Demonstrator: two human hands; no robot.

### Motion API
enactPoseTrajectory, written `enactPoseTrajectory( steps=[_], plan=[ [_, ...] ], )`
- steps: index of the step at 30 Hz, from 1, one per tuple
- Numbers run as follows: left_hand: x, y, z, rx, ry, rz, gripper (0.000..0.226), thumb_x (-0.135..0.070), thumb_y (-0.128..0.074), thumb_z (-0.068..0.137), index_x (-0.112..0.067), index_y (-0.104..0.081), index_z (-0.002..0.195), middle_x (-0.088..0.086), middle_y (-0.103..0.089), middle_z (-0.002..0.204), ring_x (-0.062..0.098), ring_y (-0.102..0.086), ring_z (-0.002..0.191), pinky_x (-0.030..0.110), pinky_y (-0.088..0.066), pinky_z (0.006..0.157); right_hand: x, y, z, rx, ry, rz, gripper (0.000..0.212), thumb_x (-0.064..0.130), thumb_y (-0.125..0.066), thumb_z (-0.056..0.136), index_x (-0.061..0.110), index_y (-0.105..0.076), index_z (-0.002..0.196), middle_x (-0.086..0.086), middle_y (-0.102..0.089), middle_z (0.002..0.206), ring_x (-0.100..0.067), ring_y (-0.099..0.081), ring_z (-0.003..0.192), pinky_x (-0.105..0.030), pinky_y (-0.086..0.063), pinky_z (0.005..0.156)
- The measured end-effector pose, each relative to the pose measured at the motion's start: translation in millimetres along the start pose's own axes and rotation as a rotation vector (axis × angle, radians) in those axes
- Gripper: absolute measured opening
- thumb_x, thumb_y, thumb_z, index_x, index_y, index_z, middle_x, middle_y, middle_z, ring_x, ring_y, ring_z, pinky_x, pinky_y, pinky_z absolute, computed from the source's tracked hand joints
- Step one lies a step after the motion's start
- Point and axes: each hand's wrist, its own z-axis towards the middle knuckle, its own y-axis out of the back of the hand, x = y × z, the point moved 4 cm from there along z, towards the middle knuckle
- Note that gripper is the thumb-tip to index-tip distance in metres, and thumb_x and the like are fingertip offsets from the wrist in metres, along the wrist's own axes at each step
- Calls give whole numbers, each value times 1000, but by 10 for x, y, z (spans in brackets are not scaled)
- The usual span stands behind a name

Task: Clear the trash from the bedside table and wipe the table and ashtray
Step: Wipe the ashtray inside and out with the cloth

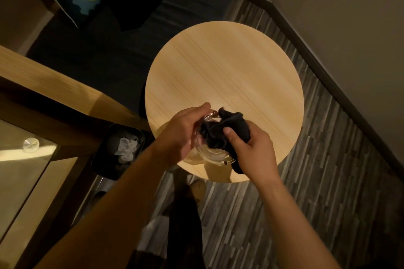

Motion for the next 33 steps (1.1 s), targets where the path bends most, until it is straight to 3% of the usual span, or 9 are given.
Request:
enactPoseTrajectory(
  steps=[2, 5, 14, 18, 22, 26, 28, 30, 33],
  plan=[
    [-55, 0, 26, 25, 30, 40, 36, -29, -50, 107, 0, -70, 118, 26, -75, 110, 33, -77, 101, 42, -63, 90, 63, 58, 98, 114, 83, -87, 10, 34, -71, 95, 28, -68, 103, 16, -70, 84, 8, -64, 75, -9, -43, 60],
    [-21, -24, 40, -29, -40, 66, 35, -28, -48, 110, -3, -72, 115, 26, -76, 110, 38, -75, 107, 46, -61, 94, 130, 59, 180, 108, 92, -89, 10, 32, -72, 95, 27, -67, 102, 15, -68, 81, 11, -61, 70, -7, -42, 58],
    [282, -209, -26, -320, -279, -308, 35, -25, -48, 111, -1, -72, 104, 21, -79, 100, 30, -79, 94, 35, -63, 79, 5, -170, -174, -347, -135, 193, 20, 31, -67, 98, 15, -68, 110, 6, -69, 88, -7, -65, 80, -26, -47, 68],
    [397, -200, -30, -318, -272, -417, 35, -28, -46, 112, -2, -69, 115, 22, -76, 108, 34, -75, 104, 45, -62, 89, -13, -237, -222, -254, -142, 224, 55, 22, -79, 88, 26, -58, 138, 14, -73, 118, 1, -68, 106, -21, -56, 89],
    [406, -170, -31, -272, -247, -393, 37, -25, -45, 112, 3, -67, 124, 27, -73, 120, 38, -74, 110, 40, -62, 85, -61, -212, -101, -138, -160, 160, 76, 27, -91, 74, 29, -49, 137, 16, -66, 120, -4, -65, 108, -24, -55, 89],
    [381, -181, -14, -268, -255, -342, 33, -22, -49, 110, 1, -71, 118, 25, -75, 116, 34, -76, 105, 34, -62, 80, -18, -221, 33, -140, -182, -54, 65, 58, -87, 70, 30, -44, 110, 6, -63, 111, -11, -63, 93, -24, -45, 61],
    [360, -204, -9, -258, -276, -348, 32, -21, -48, 110, -1, -72, 117, 23, -76, 117, 33, -75, 107, 35, -61, 84, 25, -226, 98, -192, -194, -133, 61, 67, -80, 71, 30, -43, 103, 8, -63, 103, -13, -61, 85, -29, -44, 58],
    [348, -221, 3, -241, -308, -331, 31, -20, -46, 111, -6, -73, 116, 19, -77, 114, 30, -75, 104, 36, -59, 87, 44, -229, 169, -233, -199, -144, 52, 66, -74, 78, 29, -46, 102, 11, -63, 95, -16, -63, 83, -32, -47, 61],
    [355, -199, 20, -274, -337, -310, 32, -23, -49, 110, -14, -79, 105, 5, -72, 82, 17, -57, 71, 31, -39, 68, 27, -232, 271, -237, -167, -103, 34, 53, -68, 90, 24, -54, 103, 12, -62, 85, -19, -66, 82, -32, -45, 63]
  ],
)
